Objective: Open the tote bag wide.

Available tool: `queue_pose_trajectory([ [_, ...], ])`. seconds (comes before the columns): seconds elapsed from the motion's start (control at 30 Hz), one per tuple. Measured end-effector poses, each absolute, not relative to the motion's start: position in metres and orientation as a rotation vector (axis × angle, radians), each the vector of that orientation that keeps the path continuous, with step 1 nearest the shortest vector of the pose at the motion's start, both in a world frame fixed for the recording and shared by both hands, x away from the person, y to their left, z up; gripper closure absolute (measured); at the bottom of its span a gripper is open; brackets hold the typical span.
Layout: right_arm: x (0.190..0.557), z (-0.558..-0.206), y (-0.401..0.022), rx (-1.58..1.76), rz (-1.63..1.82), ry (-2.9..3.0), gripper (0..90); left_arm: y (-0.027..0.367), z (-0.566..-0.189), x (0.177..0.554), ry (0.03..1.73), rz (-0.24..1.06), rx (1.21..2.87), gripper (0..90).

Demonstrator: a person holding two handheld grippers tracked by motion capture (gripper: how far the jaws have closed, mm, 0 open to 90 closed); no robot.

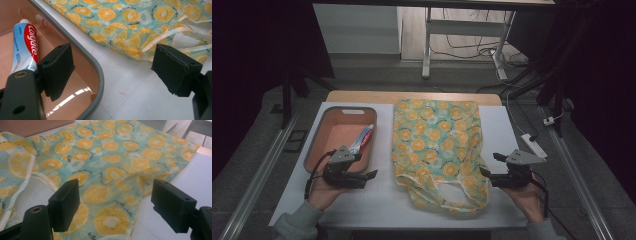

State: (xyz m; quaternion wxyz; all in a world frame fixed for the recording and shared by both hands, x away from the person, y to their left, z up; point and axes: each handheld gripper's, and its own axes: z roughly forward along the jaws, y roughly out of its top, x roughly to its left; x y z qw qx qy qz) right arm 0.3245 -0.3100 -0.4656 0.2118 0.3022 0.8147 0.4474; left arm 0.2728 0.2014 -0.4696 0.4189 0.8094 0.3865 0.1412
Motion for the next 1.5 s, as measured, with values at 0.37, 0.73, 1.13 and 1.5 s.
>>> queue_pose_trajectory([
  [0.37,0.320,-0.464,-0.309,0.836,1.254,2.256,23.5,0.195,-0.468,0.271,0.948,0.364,2.033,18.7],
  [0.73,0.321,-0.466,-0.307,0.831,1.259,2.265,23.7,0.187,-0.463,0.273,0.910,0.368,2.045,19.2],
  [1.13,0.320,-0.462,-0.307,0.830,1.295,2.256,24.1,0.136,-0.447,0.291,0.759,0.352,2.133,19.6],
  [1.5,0.322,-0.468,-0.301,0.818,1.291,2.289,24.1,0.083,-0.447,0.313,0.640,0.248,2.233,19.9],
])
